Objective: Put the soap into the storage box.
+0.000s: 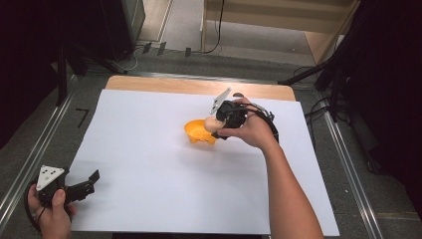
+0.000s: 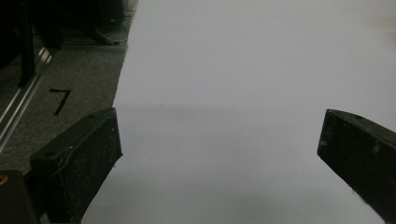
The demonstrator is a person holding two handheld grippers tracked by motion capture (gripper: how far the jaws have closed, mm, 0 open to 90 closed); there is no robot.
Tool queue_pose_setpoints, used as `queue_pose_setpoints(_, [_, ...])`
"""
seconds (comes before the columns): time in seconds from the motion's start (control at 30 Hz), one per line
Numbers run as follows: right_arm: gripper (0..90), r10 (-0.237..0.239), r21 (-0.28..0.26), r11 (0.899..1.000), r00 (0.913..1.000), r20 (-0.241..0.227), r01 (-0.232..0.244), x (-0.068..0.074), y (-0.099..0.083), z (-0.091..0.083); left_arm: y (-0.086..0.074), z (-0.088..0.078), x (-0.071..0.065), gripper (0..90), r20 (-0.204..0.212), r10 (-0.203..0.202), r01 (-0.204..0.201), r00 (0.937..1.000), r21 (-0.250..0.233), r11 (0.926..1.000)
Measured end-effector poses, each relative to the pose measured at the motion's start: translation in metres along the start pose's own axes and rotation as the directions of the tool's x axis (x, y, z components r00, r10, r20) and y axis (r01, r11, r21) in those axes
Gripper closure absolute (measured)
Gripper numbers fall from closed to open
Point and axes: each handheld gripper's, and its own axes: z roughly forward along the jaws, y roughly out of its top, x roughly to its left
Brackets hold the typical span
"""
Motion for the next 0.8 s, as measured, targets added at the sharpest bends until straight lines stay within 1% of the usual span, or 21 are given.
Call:
queue_pose_setpoints(0.07, [32.9,-0.021,-0.001,1.000,0.9997,-0.008,0.021,0.000,0.004,0.003,0.000,0.000,0.000,0.1,0.001,0.001,-0.001,1.0000,0.001,1.0000])
queue_pose_setpoints(0.17, [32.9,-0.069,0.012,0.998,0.9976,-0.005,0.069,-0.001,0.012,0.008,0.000,0.000,0.000,0.1,0.001,-0.001,0.001,1.0000,0.000,1.0000])
queue_pose_setpoints(0.37, [32.9,-0.113,0.009,0.993,0.9931,-0.029,0.114,-0.004,0.019,0.021,0.000,0.000,0.000,0.1,0.003,-0.002,0.002,1.0000,0.001,1.0000])
queue_pose_setpoints(0.43, [32.9,-0.119,0.009,0.993,0.9921,-0.039,0.119,-0.004,0.021,0.025,0.000,0.000,0.000,0.1,0.003,-0.003,0.003,1.0000,0.000,1.0000])
queue_pose_setpoints(0.53, [32.8,-0.143,0.014,0.989,0.9885,-0.049,0.144,-0.006,0.025,0.031,0.000,0.000,0.000,0.0,0.005,-0.007,0.007,1.0000,-0.001,1.0000])
queue_pose_setpoints(0.57, [32.9,-0.141,0.013,0.990,0.9885,-0.055,0.142,-0.006,0.026,0.032,0.000,0.000,0.001,0.0,0.007,-0.007,0.007,1.0000,-0.001,1.0000])
queue_pose_setpoints(0.67, [32.8,-0.165,0.024,0.986,0.9843,-0.063,0.166,-0.008,0.031,0.038,0.000,0.000,0.001,0.1,0.008,-0.007,0.007,0.9999,-0.001,1.0000])
queue_pose_setpoints(0.8, [32.8,-0.156,0.030,0.987,0.9845,-0.081,0.159,-0.010,0.033,0.042,0.000,0.000,0.001,0.1,0.007,-0.006,0.006,1.0000,0.000,1.0000])
